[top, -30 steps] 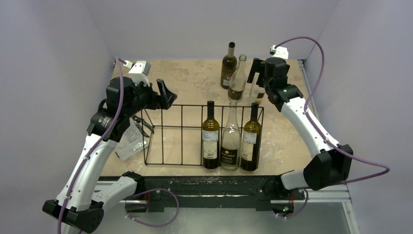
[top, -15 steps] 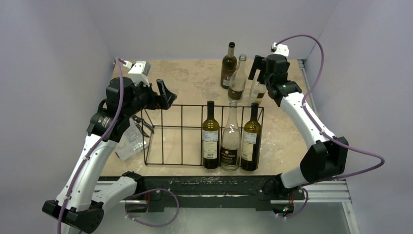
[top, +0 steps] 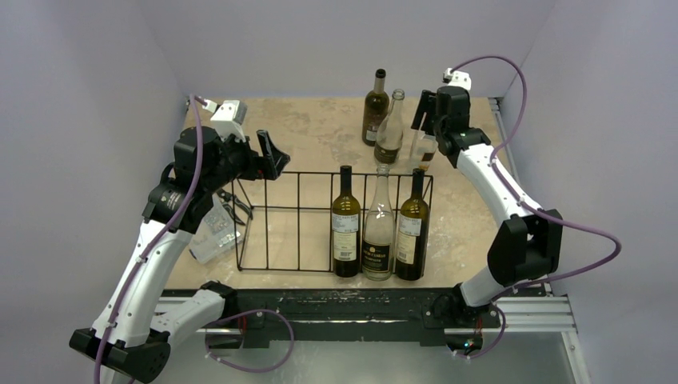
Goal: Put the wine bottle on the wine rack
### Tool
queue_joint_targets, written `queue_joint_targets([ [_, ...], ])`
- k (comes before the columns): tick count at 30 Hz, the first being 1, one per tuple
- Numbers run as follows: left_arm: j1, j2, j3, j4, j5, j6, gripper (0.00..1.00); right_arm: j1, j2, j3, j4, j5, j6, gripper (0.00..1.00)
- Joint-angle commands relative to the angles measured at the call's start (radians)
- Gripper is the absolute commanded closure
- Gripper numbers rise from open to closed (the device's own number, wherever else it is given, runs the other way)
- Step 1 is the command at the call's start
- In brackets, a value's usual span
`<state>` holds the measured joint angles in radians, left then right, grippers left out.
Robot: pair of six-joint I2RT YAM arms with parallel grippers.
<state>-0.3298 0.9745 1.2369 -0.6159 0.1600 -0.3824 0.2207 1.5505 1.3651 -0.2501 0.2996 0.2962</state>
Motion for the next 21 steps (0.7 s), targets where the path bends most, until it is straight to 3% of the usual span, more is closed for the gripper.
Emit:
queue_joint_targets([
  [1, -0.006, -0.017, 0.023, 0.027, -0.005, 0.009, 0.10, -0.004, 0.004, 0.031, 0.055, -0.017, -0.002, 0.30],
  [8, -0.007, -0.015, 0.022, 0.027, -0.003, 0.010, 0.10, -0.003, 0.013, 0.016, 0.074, -0.003, -0.009, 0.41],
  [14, -0.007, -0.010, 0.023, 0.028, -0.002, 0.009, 0.10, -0.003, -0.004, 0.011, 0.074, 0.022, -0.022, 0.67],
  [21, -0.007, -0.007, 0.025, 0.027, -0.001, 0.010, 0.10, -0.004, -0.095, -0.034, 0.095, 0.011, -0.016, 0.85],
])
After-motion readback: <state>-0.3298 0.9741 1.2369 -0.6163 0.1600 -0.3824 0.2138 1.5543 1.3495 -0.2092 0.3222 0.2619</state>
